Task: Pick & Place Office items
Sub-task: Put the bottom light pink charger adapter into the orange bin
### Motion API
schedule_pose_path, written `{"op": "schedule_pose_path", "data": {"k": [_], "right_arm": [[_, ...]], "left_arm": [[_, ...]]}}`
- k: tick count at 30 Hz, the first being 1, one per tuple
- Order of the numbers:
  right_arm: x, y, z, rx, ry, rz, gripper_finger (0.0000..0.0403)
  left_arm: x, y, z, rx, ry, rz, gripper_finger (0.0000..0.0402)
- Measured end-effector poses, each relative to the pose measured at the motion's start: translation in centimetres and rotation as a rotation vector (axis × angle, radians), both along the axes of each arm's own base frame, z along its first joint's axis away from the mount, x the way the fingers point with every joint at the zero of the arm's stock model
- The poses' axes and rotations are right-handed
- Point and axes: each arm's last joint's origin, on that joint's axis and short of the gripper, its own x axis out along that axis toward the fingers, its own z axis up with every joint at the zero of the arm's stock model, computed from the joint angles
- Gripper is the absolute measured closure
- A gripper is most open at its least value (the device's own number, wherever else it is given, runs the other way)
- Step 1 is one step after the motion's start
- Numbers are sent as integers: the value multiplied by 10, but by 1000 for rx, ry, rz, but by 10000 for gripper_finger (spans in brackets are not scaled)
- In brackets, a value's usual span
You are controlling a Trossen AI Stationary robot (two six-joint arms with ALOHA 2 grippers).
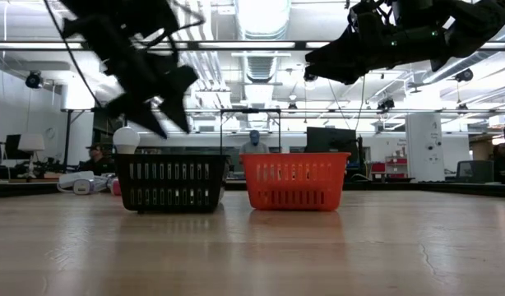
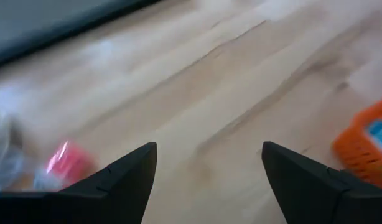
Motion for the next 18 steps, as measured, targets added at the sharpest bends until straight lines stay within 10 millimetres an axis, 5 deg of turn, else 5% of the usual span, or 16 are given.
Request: {"op": "schedule_pose_path", "data": {"k": [9,18], "right_arm": [[0,0,0,0,1,0,62],[0,0,0,0,2,1,54]], "left_arm": [[-51,-3,-40,-224,-77,243,107],[-69,-3,-56,-211,-13,294,107]]}}
